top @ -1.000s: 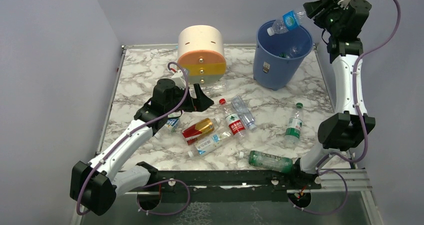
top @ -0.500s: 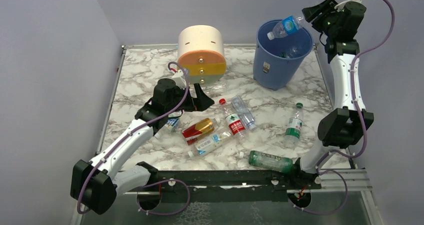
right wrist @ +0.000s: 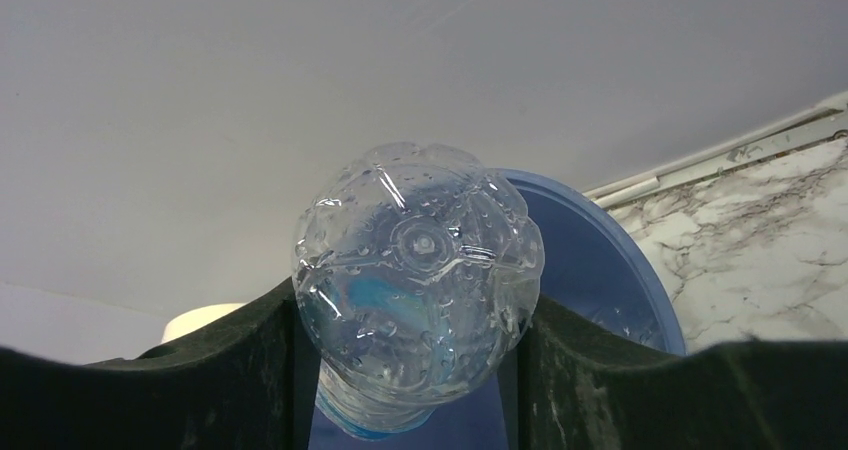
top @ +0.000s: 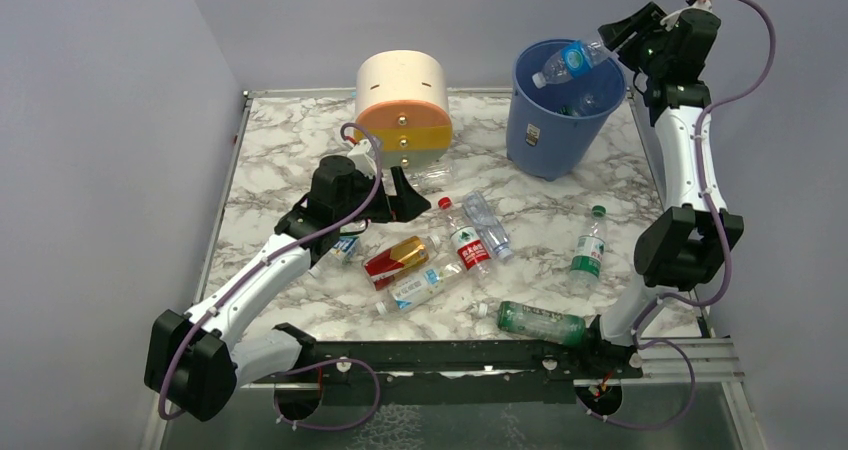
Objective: Put the plastic bottles in the bin
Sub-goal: Place the plastic bottle in the trash bin.
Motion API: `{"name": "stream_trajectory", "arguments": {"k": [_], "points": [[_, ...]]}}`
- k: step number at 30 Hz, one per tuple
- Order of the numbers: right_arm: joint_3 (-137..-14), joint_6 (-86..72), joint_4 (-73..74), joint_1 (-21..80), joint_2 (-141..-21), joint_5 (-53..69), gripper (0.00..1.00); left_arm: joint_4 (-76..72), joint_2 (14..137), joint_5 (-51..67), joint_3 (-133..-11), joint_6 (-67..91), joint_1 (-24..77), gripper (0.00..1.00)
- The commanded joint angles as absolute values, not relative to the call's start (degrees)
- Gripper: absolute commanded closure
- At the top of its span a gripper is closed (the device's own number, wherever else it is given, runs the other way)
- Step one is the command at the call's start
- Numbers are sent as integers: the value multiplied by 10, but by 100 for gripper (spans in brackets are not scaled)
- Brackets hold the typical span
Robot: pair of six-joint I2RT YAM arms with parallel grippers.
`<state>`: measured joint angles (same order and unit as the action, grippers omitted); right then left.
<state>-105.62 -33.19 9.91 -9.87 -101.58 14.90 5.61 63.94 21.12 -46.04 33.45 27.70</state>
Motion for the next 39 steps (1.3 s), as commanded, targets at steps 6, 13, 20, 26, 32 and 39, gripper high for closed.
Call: {"name": "stream_trajectory", "arguments": {"k": [6, 13, 20, 26, 32, 39], "points": [[-1052, -339, 86, -103, -1037, 162, 24, 33, 640, 229, -450, 337, 273, 1], [-1052, -341, 88, -102, -1034, 175, 20, 33, 638, 229, -448, 336, 273, 1], [-1043, -343, 91, -95, -1016, 215, 19, 29, 639, 230, -442, 337, 273, 1], [-1058, -325, 125, -50, -1001, 238, 17, 30, 644, 248, -441, 330, 273, 1], [-1030, -322, 138, 7, -966, 233, 16, 55, 639, 256, -443, 311, 274, 1], [-958, -302, 147, 91, -911, 209, 16, 67, 626, 258, -411, 304, 273, 1]]}}
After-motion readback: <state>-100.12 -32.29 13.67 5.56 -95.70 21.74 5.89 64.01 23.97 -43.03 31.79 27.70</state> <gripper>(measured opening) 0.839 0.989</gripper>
